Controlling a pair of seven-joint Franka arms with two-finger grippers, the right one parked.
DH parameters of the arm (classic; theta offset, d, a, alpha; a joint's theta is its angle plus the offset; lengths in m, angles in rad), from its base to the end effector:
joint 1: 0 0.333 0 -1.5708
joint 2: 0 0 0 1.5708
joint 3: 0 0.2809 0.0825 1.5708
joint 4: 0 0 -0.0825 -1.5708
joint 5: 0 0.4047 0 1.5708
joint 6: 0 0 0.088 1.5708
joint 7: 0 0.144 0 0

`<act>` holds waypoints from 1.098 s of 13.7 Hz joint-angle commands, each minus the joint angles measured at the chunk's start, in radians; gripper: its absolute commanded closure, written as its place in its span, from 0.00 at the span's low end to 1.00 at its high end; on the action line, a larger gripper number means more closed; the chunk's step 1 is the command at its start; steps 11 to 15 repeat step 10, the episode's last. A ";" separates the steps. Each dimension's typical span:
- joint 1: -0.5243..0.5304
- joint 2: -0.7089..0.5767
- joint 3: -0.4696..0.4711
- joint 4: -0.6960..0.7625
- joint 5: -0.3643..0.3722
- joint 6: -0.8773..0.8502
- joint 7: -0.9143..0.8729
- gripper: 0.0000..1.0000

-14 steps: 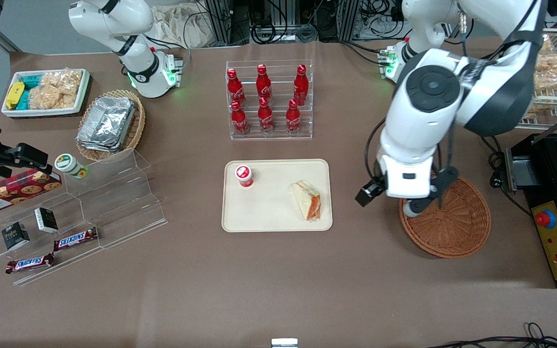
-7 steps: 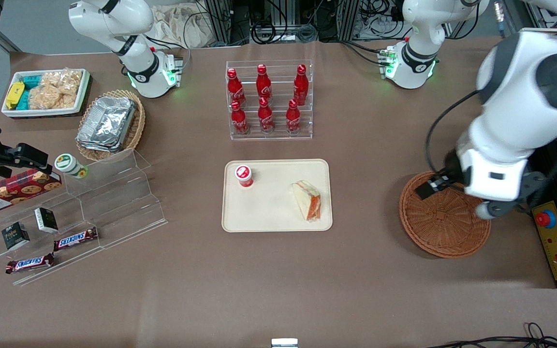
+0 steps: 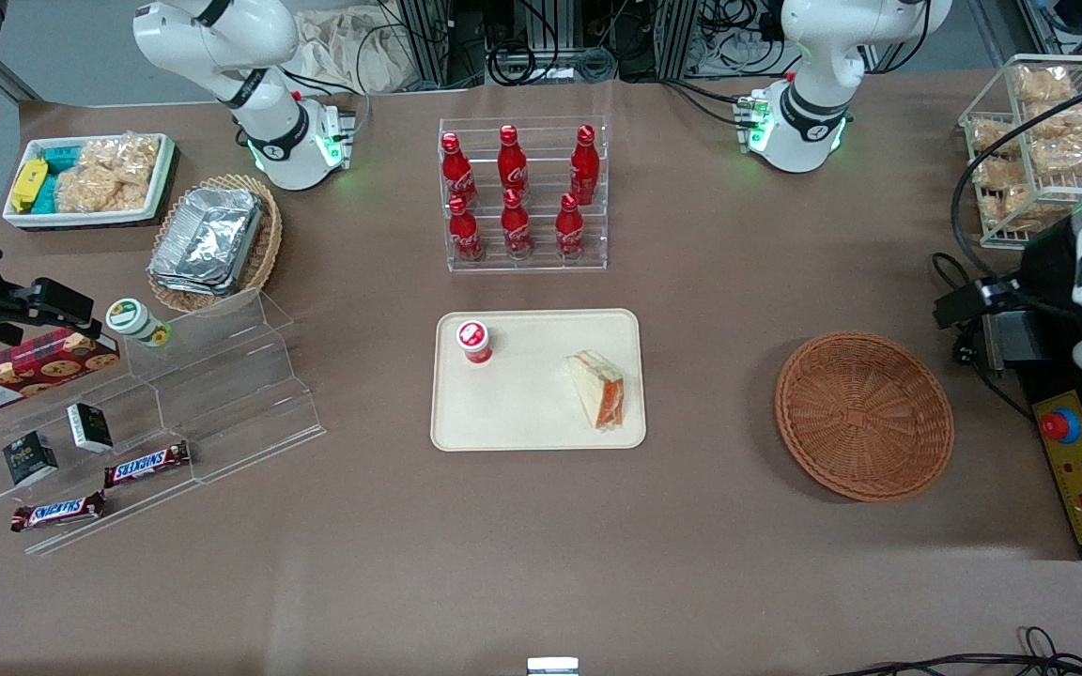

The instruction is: Place sandwich from basket to tray

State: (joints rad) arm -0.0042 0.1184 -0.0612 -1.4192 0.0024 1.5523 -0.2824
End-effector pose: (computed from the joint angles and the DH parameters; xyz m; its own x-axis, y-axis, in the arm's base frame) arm 0.6057 -0.0374 0.5555 0.9763 0.2159 0.0130 0.2158 -0.9764 0.0088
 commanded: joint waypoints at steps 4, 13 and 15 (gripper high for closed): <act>-0.049 -0.226 0.126 -0.253 -0.038 0.026 0.154 0.00; -0.063 -0.220 0.112 -0.248 -0.004 0.035 0.120 0.00; -0.063 -0.220 0.112 -0.248 -0.004 0.035 0.120 0.00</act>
